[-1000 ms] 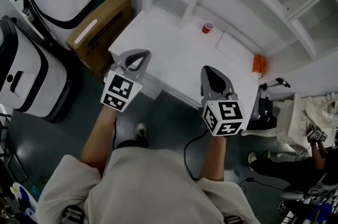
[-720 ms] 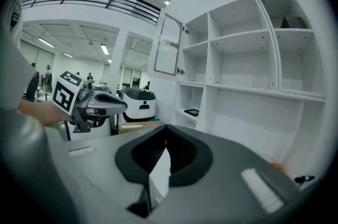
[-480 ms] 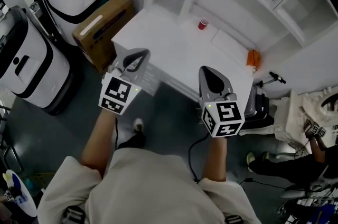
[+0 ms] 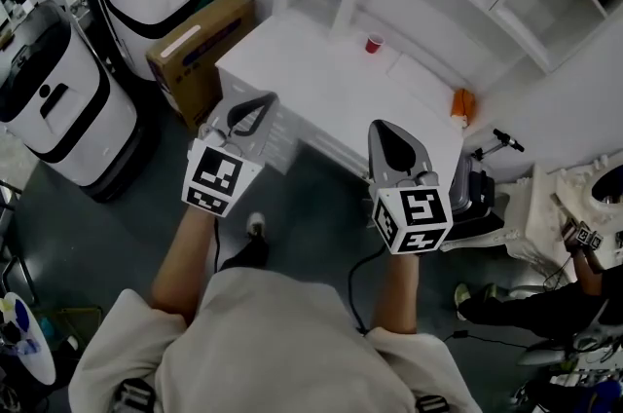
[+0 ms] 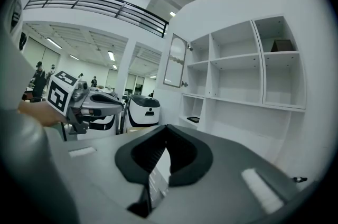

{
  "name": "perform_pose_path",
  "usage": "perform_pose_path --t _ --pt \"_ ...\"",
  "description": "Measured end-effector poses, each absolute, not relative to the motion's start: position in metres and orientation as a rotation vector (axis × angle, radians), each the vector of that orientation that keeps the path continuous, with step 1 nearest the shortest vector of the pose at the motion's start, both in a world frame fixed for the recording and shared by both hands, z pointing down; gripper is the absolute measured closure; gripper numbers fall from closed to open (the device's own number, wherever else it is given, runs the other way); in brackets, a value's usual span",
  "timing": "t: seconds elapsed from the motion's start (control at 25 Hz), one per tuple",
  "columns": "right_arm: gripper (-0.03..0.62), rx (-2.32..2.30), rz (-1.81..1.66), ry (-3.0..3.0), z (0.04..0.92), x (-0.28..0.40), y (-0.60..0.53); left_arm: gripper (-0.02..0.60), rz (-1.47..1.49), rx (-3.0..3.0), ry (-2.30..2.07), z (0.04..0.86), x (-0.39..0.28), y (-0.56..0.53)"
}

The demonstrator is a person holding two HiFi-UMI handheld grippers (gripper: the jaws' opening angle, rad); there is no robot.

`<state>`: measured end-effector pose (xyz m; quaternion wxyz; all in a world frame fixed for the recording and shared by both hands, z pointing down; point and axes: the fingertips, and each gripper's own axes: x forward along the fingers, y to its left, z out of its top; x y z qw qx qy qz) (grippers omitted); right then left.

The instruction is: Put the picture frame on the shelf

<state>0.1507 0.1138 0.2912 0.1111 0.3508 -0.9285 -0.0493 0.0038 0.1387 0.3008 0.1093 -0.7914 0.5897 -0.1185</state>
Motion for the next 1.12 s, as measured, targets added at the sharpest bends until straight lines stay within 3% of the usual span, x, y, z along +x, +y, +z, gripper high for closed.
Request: perform_pose_path --t 1.12 --pt "0.588 0.973 -0.216 -2.752 0.287 0.207 0.231 0.578 -0.327 -2.265 1.758 0.287 0.075 0.269"
